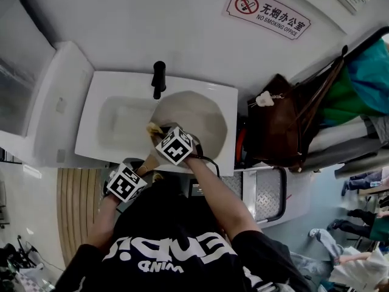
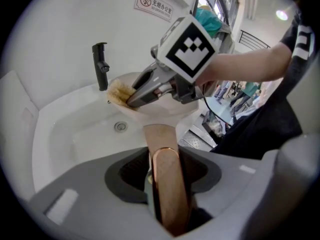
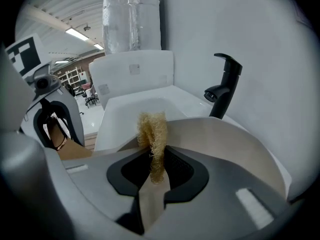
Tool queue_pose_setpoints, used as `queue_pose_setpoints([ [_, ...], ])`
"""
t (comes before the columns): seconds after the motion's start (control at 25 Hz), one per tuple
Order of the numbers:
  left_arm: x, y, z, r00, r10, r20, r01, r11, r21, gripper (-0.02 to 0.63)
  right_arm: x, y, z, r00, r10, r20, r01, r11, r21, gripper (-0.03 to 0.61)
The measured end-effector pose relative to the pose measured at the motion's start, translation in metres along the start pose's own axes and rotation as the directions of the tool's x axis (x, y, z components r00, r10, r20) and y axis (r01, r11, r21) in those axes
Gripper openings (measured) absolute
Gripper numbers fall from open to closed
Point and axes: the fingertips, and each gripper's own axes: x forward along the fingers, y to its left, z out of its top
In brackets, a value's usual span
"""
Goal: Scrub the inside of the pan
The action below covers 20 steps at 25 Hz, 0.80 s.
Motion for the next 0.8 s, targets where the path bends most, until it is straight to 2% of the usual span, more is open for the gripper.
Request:
queue_pose_setpoints([
  [0.36, 0.002, 0.001, -0.003, 1.0, -0.025, -0.007, 0.025, 1.0, 0.002, 0.172, 0.03, -0.044, 0.003, 0.999, -0.019, -0.049, 0.02, 1.0, 0.015, 0.075],
  [0.6, 0.003, 0.002, -0.005, 0.999, -0.034, -0.015, 0.034, 0.999, 0.003, 0.172, 0.036, -0.093, 0.007, 0.992, -0.116, -0.058, 0.118, 0.992, 0.041, 0.075],
  [0.8, -0.001, -0.002, 0.002, 0.999, -0.047, -0.002, 0.047, 0.999, -0.013, 0.172, 0.038, -0.121, -0.006, 0.98, -0.144, -0.136, 0.144, 0.99, -0.003, 0.075],
])
